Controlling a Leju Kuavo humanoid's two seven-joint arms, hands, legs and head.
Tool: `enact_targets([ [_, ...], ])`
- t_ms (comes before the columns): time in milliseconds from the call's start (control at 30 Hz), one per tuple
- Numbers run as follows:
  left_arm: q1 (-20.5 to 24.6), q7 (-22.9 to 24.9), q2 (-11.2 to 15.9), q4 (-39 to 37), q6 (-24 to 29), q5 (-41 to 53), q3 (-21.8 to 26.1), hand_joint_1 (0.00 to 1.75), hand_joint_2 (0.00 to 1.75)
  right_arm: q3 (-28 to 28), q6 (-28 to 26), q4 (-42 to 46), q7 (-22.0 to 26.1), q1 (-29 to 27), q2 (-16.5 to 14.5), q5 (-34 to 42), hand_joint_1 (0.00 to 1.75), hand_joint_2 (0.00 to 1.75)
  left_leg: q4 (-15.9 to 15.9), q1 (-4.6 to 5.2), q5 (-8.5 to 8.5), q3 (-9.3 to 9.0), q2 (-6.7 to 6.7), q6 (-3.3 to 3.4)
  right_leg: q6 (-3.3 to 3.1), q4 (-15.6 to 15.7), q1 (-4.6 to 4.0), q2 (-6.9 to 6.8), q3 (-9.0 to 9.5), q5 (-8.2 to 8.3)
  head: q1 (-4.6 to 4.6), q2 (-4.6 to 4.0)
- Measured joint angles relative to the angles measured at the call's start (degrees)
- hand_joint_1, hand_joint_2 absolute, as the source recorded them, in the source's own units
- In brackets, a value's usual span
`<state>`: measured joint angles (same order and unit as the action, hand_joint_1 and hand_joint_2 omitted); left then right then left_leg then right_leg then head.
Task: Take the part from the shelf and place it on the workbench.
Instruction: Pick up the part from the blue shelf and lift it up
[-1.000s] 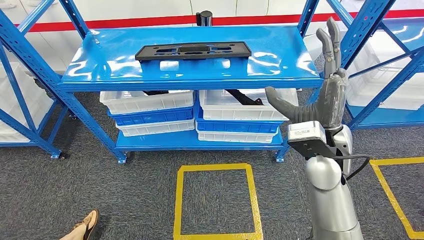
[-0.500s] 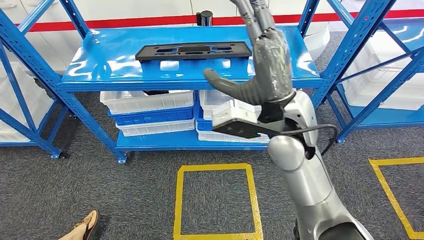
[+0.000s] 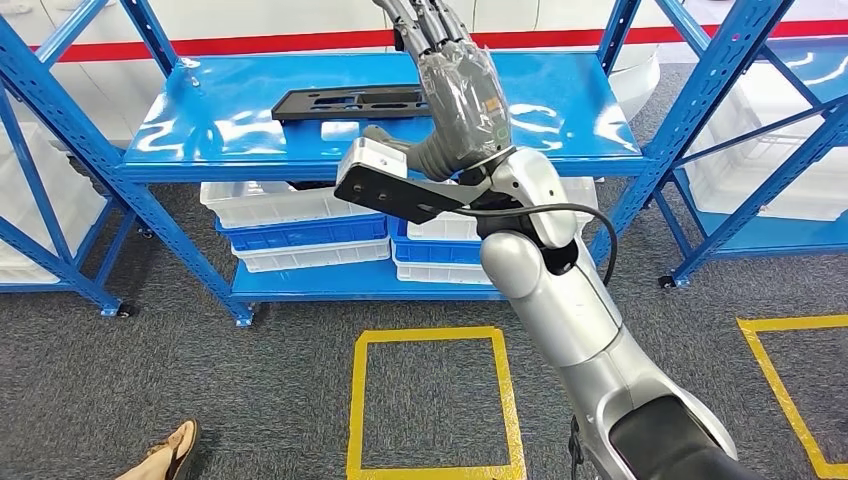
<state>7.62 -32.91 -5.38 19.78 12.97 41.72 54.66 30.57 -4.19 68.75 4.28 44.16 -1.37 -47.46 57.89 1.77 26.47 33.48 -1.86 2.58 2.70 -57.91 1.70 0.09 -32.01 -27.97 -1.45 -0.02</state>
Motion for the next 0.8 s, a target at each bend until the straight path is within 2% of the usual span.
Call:
enact_targets([
  [200,0.09,0.34,0.08,-0.15,0.03,0.28,-0.51,0.0,0.0,-1.07,0.33,-1.21,0.93,-1.62,1.02,-1.74,0.0,1.75,0.46,0.07,0.32,0.26,0.01,0.48,0.11,0.14,0.07,0.0,0.01,0.03,0.0,0.0],
  [333,0.04,0.38,0.2,-0.17,0.1,0.11,-0.52,0.0,0.0,-2.44,0.33,-1.27,1.47,-2.2,1.92,-1.42,0.0,1.75,-0.3,-0.21,0.84,-0.41,0.0,1.68,1.05,-1.28,-0.17,-0.01,-0.19,0.34,-0.01,0.01],
  [400,-0.02,0.39,0.22,-0.17,0.12,-0.07,-0.52,0.0,0.0,-3.18,0.33,-1.12,1.78,-2.22,2.38,-0.97,0.0,1.75,-0.52,-0.41,0.99,-1.35,0.03,2.17,0.72,-5.37,-0.3,-0.03,-2.42,-1.11,-0.03,0.01],
  [467,-0.06,0.39,0.22,-0.19,0.11,-0.26,-0.52,0.0,0.0,-3.78,0.42,-0.9,1.95,-2.39,2.81,-0.48,0.0,1.75,-0.49,-0.41,1.34,-1.83,0.05,2.32,0.34,-12.67,-0.44,-0.03,-6.89,-3.12,-0.03,0.0],
  [500,-0.13,0.39,0.22,-0.21,0.11,-0.33,-0.51,0.0,0.0,-4.06,0.5,-0.81,1.98,-2.57,3.08,-0.22,0.0,1.75,-0.47,-0.4,1.63,-2.13,0.03,2.3,0.37,-15.52,-0.51,-0.03,-9.1,-3.58,-0.03,0.0],
  [533,-0.24,0.39,0.21,-0.25,0.1,-0.4,-0.51,0.0,0.0,-4.4,0.62,-0.66,2.02,-2.76,3.31,0.08,0.0,1.75,-0.45,-0.39,1.99,-2.53,-0.02,2.23,0.53,-16.65,-0.54,-0.03,-10.56,-3.26,-0.02,0.0],
  [567,-0.38,0.4,0.21,-0.29,0.1,-0.49,-0.5,0.0,0.0,-4.76,0.78,-0.41,2.07,-2.88,3.53,0.42,0.0,1.75,-0.44,-0.39,2.44,-3.08,-0.09,2.11,0.86,-15.5,-0.55,-0.03,-10.88,-1.99,-0.03,0.0],
  [633,-0.63,0.39,0.2,-0.38,0.1,-0.73,-0.49,0.0,0.0,-5.6,1.27,0.45,2.18,-2.8,3.89,1.24,0.0,1.75,-0.45,-0.4,3.59,-4.3,-0.2,1.76,1.52,-8.2,-0.59,-0.06,-8.97,2.39,-0.05,0.0],
  [667,-0.68,0.4,0.21,-0.43,0.09,-0.82,-0.48,0.0,0.0,-5.96,1.58,0.84,2.26,-2.62,4.07,1.63,0.0,1.75,-0.46,-0.4,4.19,-4.91,-0.23,1.5,1.43,-4.58,-0.72,-0.1,-7.82,3.84,0.07,0.0],
  [700,-0.69,0.4,0.23,-0.47,0.09,-0.88,-0.48,0.0,0.0,-6.28,1.96,1.19,2.34,-2.38,4.21,2.04,0.0,1.75,-0.52,-0.43,4.74,-5.23,-0.23,1.16,0.91,-2.09,-0.96,-0.09,-6.83,4.66,0.18,0.0],
  [733,-0.69,0.4,0.28,-0.5,0.08,-0.92,-0.48,0.0,0.0,-6.57,2.3,1.51,2.41,-2.17,4.35,2.33,0.0,1.75,-0.58,-0.51,5.12,-5.54,-0.19,0.79,0.14,-0.89,-1.22,-0.07,-6.31,4.74,0.28,0.0],
  [767,-0.66,0.41,0.3,-0.54,0.08,-0.96,-0.48,0.0,0.0,-6.86,2.54,1.82,2.46,-1.93,4.47,2.58,0.0,1.75,-0.58,-0.57,5.32,-5.9,-0.12,0.45,-0.67,-0.71,-1.45,-0.04,-6.0,4.21,0.38,0.0],
  [800,-0.64,0.41,0.37,-0.54,0.08,-0.99,-0.48,0.0,0.0,-7.15,2.74,2.2,2.5,-1.67,4.54,2.82,0.0,1.75,-0.26,-0.61,5.36,-5.99,-0.08,0.21,-1.32,-0.59,-1.32,0.03,-5.41,4.06,0.37,0.01],
])
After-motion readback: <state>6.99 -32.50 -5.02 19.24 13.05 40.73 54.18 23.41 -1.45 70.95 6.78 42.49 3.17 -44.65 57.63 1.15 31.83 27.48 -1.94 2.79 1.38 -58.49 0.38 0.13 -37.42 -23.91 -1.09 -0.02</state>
